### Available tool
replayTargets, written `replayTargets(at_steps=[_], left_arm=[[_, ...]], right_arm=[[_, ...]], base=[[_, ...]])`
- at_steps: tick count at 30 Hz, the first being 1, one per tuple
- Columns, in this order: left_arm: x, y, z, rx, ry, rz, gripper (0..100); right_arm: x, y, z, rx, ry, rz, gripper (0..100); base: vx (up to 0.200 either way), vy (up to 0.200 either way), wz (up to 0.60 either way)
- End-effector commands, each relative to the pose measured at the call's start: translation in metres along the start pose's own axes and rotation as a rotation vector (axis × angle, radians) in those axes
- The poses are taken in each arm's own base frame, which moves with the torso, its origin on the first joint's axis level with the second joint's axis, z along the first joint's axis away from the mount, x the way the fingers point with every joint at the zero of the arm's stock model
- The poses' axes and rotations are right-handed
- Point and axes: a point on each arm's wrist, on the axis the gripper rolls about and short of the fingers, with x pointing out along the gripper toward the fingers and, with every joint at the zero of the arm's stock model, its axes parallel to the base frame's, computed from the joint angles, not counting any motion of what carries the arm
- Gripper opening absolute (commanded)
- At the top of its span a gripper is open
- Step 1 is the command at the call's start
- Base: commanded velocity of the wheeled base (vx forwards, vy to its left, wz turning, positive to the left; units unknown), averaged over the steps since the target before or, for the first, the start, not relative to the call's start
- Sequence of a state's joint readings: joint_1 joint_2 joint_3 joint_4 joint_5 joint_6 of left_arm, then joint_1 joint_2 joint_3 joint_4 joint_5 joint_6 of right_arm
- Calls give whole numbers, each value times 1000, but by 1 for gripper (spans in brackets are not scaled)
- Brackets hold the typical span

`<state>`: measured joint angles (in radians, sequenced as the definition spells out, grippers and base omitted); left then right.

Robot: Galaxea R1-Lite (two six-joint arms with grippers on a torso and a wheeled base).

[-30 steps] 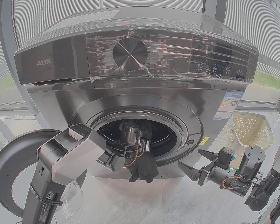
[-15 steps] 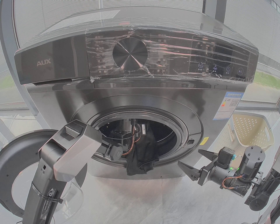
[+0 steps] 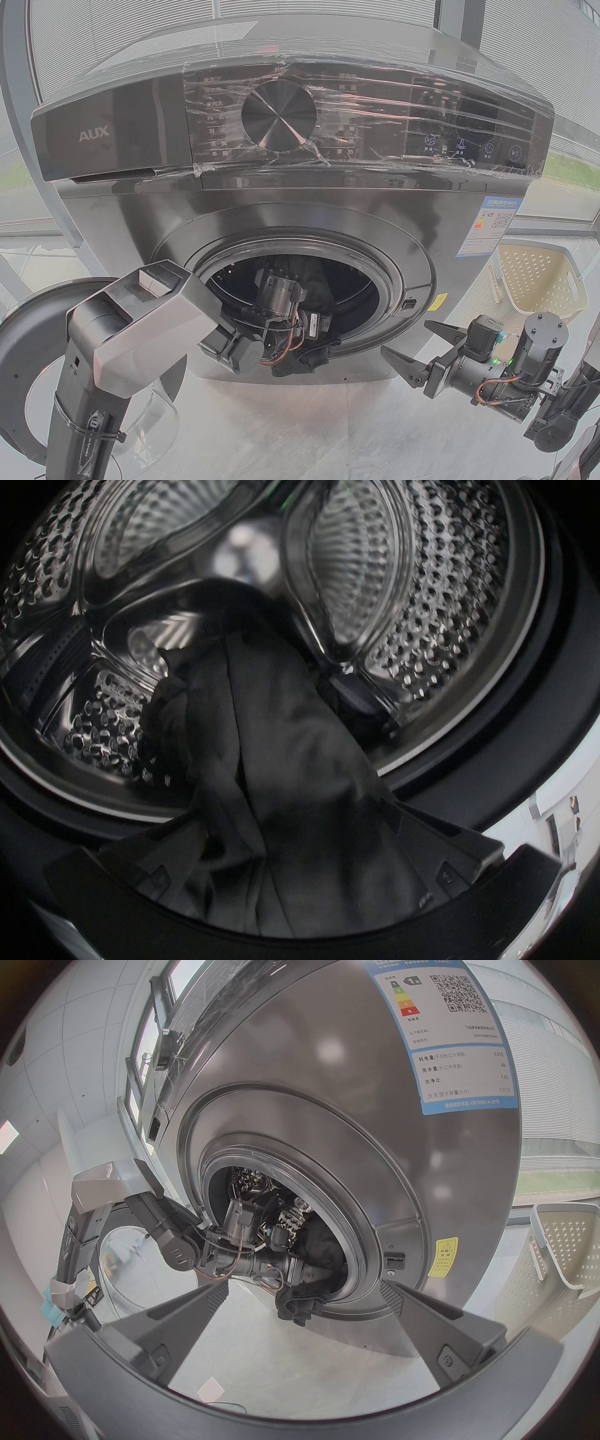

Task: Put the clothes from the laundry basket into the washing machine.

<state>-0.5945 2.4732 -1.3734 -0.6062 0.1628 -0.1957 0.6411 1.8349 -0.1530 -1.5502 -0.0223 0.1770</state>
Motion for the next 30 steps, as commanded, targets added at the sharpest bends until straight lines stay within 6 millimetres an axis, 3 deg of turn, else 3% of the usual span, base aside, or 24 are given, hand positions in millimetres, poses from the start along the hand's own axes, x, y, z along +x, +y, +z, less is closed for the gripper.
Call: replayTargets(at_steps=[1,5,6,14,22,30], left_arm=[[-1,-1,-11,15,37,-2,100],[6,1,-20,18,53,4,100],[7,1,-20,16,55,4,0],[15,0,-19,-1,28,2,0],[25,11,34,-104,-189,60,0],[25,14,38,-110,-216,63,0]], right_arm=[[0,0,0,-1,-1,1,100],[0,0,0,-1,-1,1,100],[0,0,0,-1,-1,1,100],[0,1,1,-1,-4,2,100],[0,0,0,-1,-3,1,100],[1,1,-1,-1,4,3,100]], base=[[0,0,0],[0,0,0],[0,0,0],[0,0,0],[0,0,0],[0,0,0]])
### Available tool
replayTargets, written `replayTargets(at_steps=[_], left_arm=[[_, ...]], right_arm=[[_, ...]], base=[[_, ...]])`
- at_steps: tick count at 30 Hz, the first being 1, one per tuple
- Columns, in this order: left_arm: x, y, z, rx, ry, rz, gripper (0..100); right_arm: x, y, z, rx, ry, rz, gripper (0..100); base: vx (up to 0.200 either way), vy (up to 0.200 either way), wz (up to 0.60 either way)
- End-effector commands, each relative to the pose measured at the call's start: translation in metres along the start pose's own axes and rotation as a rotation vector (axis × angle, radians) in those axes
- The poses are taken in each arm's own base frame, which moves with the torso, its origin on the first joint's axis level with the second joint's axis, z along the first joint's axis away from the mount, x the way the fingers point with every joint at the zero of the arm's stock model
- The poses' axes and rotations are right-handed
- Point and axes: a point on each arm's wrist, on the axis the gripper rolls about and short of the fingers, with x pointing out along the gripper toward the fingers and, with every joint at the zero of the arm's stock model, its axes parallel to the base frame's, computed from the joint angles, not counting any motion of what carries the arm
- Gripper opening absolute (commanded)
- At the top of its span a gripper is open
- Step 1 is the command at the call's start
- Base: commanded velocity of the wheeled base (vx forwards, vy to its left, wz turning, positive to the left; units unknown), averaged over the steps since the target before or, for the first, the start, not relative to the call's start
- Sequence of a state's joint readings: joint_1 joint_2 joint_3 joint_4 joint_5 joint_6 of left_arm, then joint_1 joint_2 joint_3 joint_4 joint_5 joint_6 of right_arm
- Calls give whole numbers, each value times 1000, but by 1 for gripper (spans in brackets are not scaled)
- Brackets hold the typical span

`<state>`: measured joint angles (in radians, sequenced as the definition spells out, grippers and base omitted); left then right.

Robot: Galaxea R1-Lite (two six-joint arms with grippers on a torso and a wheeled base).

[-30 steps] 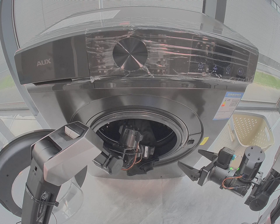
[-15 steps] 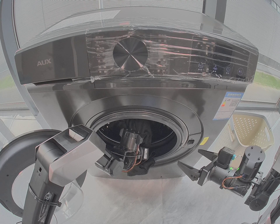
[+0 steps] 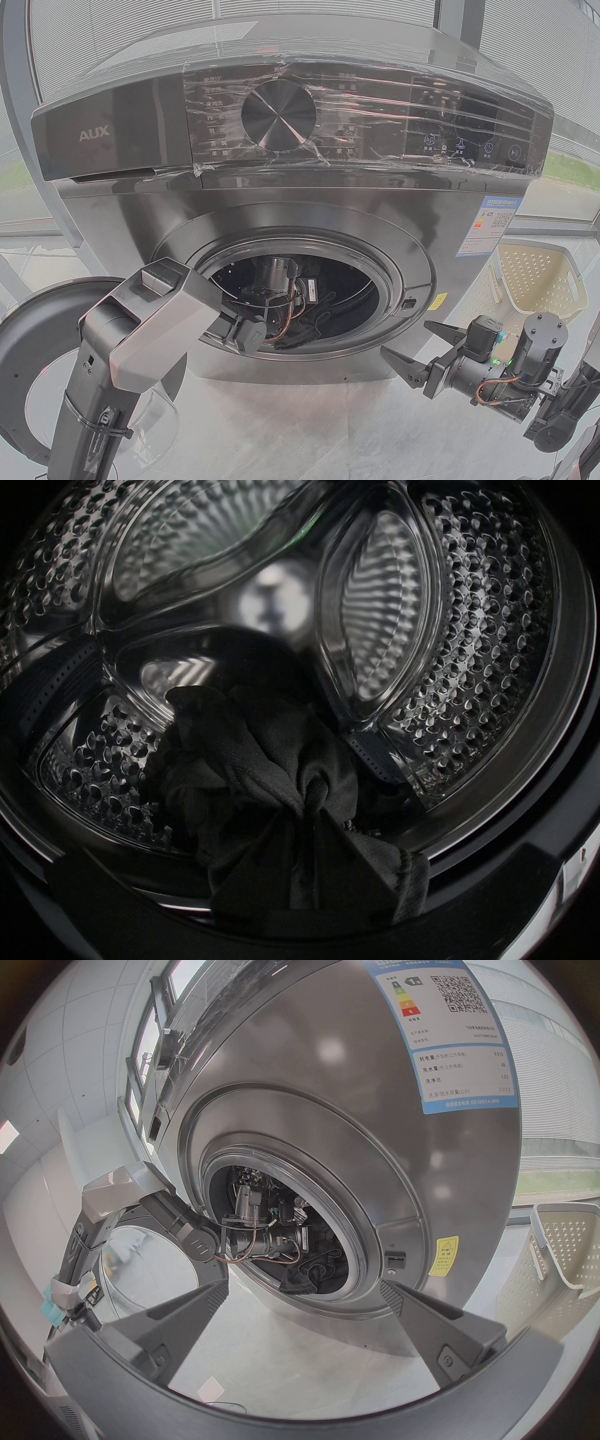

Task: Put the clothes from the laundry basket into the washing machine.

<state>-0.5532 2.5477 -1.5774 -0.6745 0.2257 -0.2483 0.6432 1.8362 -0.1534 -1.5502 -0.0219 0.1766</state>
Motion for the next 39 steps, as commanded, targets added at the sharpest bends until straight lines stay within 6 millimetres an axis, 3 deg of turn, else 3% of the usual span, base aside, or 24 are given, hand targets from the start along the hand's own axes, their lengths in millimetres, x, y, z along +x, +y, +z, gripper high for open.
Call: replayTargets(at_steps=[1,2,3,8,11,14,17,29,30,39], left_arm=[[1,2,1,-3,-7,7,0],[1,3,0,-1,-4,7,0],[1,3,0,-1,-6,7,100],[-3,-3,2,-4,-14,-6,100],[-19,-10,4,13,14,-20,100],[-26,-12,-5,25,54,-29,100],[-34,-11,-27,55,129,-32,100],[-21,-4,-57,70,184,-23,100],[-20,-4,-56,68,182,-25,0],[-14,-10,-36,35,76,-36,0]], right_arm=[[1,0,-1,0,3,1,100],[1,0,-1,0,4,1,100],[1,0,-1,0,4,-1,100],[0,0,-1,1,4,-1,100],[0,0,-2,0,7,-1,100],[0,0,-1,0,5,-1,100],[0,0,-2,0,7,0,100],[0,0,-1,0,5,-1,100],[0,0,-1,0,5,-1,100],[0,0,-1,0,6,1,100]], base=[[0,0,0],[0,0,0],[0,0,0],[0,0,0],[0,0,0],[0,0,0],[0,0,0],[0,0,0],[0,0,0],[0,0,0]])
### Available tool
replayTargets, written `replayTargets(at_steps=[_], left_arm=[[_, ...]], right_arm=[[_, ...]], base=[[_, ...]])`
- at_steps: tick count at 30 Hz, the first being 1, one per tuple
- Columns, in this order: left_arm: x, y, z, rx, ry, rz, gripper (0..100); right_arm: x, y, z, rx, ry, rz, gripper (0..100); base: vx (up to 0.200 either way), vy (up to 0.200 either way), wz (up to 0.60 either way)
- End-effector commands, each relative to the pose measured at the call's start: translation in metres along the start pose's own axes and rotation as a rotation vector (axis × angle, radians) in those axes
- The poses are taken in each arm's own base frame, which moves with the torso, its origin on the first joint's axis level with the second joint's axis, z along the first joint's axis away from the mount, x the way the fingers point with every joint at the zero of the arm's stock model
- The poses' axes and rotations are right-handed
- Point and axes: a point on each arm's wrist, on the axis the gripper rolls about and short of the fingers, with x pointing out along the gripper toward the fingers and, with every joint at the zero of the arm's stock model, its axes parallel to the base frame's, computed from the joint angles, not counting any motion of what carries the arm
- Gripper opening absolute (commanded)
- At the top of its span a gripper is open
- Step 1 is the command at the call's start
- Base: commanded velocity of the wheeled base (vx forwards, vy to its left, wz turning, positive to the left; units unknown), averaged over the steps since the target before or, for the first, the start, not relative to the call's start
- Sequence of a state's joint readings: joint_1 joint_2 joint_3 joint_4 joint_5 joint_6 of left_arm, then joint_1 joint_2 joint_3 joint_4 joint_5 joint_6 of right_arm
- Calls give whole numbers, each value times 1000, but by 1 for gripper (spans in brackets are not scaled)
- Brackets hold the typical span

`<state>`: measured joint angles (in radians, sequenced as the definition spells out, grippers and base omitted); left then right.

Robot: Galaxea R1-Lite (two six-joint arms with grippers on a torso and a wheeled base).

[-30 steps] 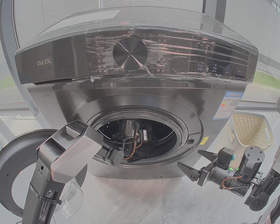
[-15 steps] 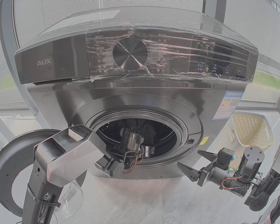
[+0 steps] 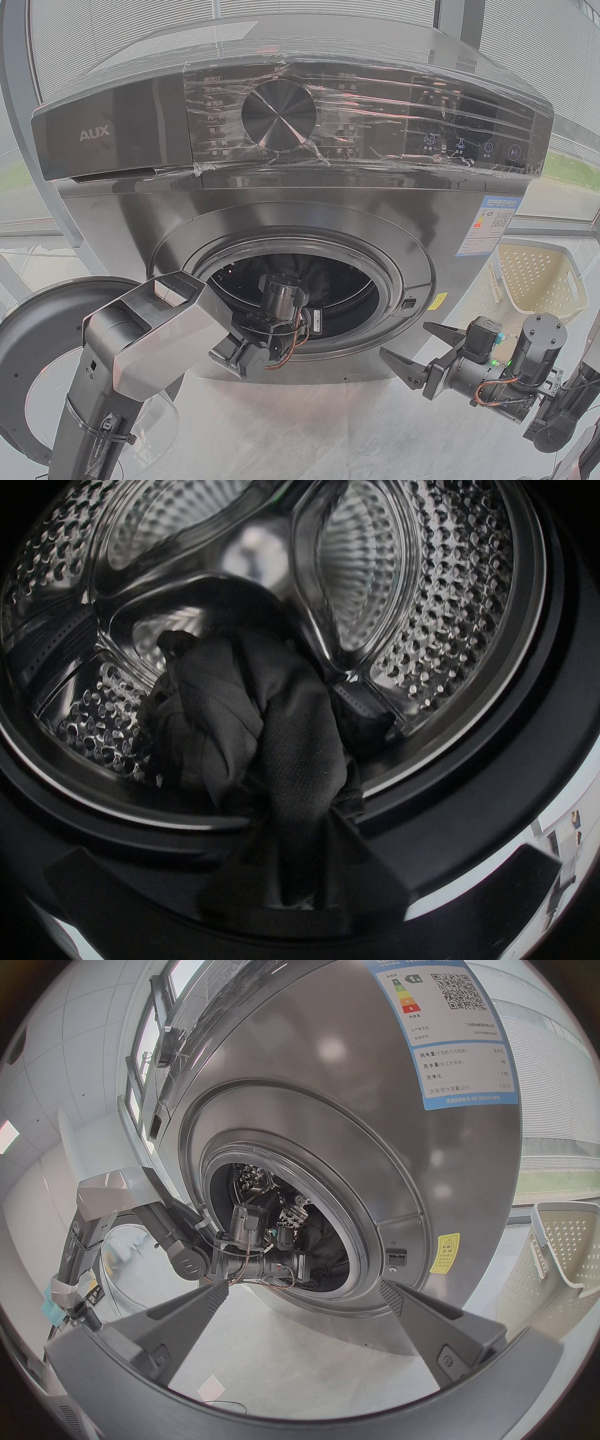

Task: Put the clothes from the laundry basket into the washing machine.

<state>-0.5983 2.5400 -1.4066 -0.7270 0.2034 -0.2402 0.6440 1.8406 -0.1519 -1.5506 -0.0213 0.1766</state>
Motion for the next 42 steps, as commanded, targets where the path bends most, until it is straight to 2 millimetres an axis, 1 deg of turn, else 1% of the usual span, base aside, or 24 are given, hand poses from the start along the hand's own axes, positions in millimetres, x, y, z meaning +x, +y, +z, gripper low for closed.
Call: replayTargets(at_steps=[1,6,11,15,17,21,25,32,33,38,40,42], left_arm=[[6,-2,14,-21,-77,-1,0],[15,2,34,-46,-192,17,0],[28,8,47,-68,-279,37,0],[37,13,52,-69,-308,45,0],[47,16,58,-69,-348,61,0],[54,23,67,-81,-386,76,0],[54,23,71,-81,-392,76,0],[53,23,70,-75,-375,81,0],[54,22,69,-73,-366,81,100],[53,18,67,-72,-358,73,100],[48,12,62,-60,-330,66,100],[42,6,62,-55,-317,58,100]], right_arm=[[0,0,0,0,1,0,100],[0,0,0,0,0,0,100],[0,0,0,0,-2,0,100],[0,0,0,0,0,0,100],[0,0,0,0,-2,0,100],[-1,-1,1,2,-3,-6,100],[0,-1,0,2,-2,-1,100],[0,-1,0,2,1,-2,100],[0,-1,-1,2,3,-2,100],[0,-1,-1,2,4,-4,100],[0,-1,-1,2,4,-4,100],[-1,-1,0,2,2,-3,100]], base=[[0,0,0],[0,0,0],[0,0,0],[0,0,0],[0,0,0],[0,0,0],[0,0,0],[0,0,0],[0,0,0],[0,0,0],[0,0,0],[0,0,0]])
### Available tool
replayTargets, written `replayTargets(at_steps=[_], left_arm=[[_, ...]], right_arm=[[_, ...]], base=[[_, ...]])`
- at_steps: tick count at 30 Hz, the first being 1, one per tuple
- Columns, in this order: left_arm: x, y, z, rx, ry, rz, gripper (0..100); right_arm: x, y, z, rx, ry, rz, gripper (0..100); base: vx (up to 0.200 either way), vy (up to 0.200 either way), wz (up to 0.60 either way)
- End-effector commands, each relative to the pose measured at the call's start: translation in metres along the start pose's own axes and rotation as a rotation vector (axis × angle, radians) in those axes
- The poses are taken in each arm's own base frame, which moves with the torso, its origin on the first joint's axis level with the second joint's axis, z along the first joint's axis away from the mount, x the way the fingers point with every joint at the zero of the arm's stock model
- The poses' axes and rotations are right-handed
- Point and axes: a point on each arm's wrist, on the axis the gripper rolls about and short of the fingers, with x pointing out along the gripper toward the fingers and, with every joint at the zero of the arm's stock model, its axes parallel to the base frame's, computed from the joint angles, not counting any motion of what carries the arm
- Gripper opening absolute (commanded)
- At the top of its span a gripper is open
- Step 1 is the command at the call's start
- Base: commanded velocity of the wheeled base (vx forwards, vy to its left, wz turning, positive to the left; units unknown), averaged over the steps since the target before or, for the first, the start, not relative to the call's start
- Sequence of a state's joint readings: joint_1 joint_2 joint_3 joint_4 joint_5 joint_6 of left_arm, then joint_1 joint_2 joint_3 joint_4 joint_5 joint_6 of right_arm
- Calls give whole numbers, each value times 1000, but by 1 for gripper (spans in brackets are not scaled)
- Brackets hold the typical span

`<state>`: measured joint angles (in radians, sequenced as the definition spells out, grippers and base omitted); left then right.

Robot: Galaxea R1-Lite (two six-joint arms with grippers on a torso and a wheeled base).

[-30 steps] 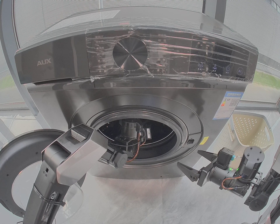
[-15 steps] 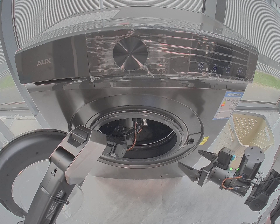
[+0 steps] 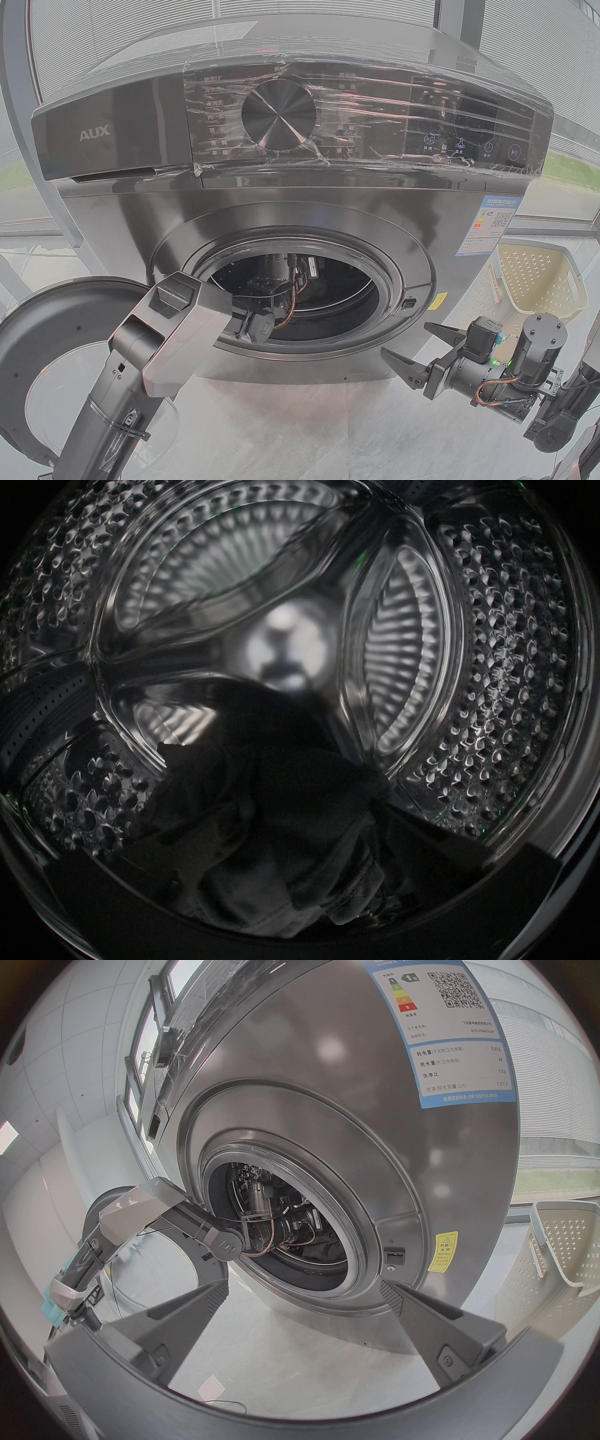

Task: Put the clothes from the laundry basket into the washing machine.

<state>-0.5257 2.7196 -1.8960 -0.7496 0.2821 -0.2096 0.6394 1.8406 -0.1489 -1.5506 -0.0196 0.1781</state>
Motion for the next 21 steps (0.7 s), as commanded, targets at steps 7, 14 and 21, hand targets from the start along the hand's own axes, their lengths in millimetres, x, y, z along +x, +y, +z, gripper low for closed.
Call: replayTargets(at_steps=[7,14,21], left_arm=[[-45,-30,5,36,98,-65,100],[-98,-48,2,79,154,-164,100],[-137,-44,7,92,163,-192,100]], right_arm=[[-1,0,1,-3,-3,-1,100],[-1,1,0,-4,1,3,100],[-4,1,-2,-14,12,4,100]], base=[[0,0,0],[0,0,0],[0,0,0]])
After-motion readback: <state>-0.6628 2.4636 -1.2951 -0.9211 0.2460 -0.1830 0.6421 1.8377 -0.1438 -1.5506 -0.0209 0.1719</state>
